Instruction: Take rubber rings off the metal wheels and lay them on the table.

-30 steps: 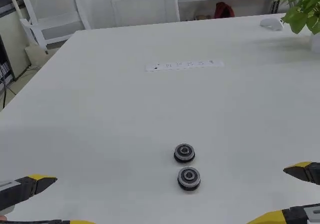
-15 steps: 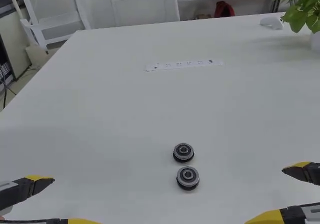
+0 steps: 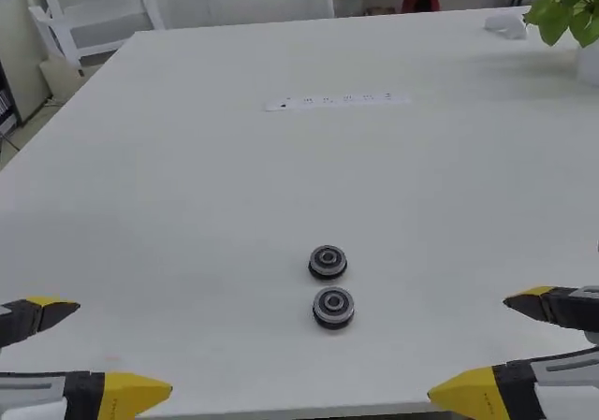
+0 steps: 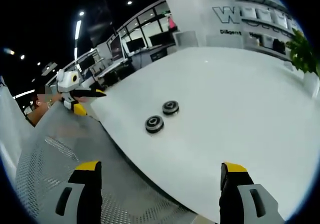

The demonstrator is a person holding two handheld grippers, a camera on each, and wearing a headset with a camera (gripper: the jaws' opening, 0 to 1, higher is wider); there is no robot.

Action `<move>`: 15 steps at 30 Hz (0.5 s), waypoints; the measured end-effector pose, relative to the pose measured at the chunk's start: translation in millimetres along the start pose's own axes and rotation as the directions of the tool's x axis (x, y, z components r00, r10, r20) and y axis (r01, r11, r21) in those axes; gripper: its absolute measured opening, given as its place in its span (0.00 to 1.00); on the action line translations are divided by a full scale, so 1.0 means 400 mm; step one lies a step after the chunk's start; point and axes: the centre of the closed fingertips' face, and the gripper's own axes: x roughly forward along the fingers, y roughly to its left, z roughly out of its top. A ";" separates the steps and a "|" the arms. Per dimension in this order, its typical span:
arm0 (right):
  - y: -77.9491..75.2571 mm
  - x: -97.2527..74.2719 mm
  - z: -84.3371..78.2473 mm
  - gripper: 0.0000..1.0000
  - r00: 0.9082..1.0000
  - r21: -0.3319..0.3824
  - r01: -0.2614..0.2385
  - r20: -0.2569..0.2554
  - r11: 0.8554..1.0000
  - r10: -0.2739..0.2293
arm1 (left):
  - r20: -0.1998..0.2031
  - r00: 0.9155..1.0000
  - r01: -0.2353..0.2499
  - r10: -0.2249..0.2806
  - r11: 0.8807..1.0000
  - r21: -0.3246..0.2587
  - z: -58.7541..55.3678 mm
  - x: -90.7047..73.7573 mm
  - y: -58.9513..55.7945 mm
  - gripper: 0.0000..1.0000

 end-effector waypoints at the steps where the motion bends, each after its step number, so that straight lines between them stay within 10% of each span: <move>1: 0.000 0.000 0.001 0.99 1.000 0.000 -0.002 0.003 1.000 0.002 | 0.006 1.000 -0.004 0.004 1.000 -0.009 0.002 -0.001 0.002 1.00; 15: -0.002 -0.001 -0.002 0.99 1.000 0.028 -0.003 0.013 1.000 0.003 | 0.022 1.000 -0.021 0.022 0.999 -0.032 0.002 -0.005 0.012 1.00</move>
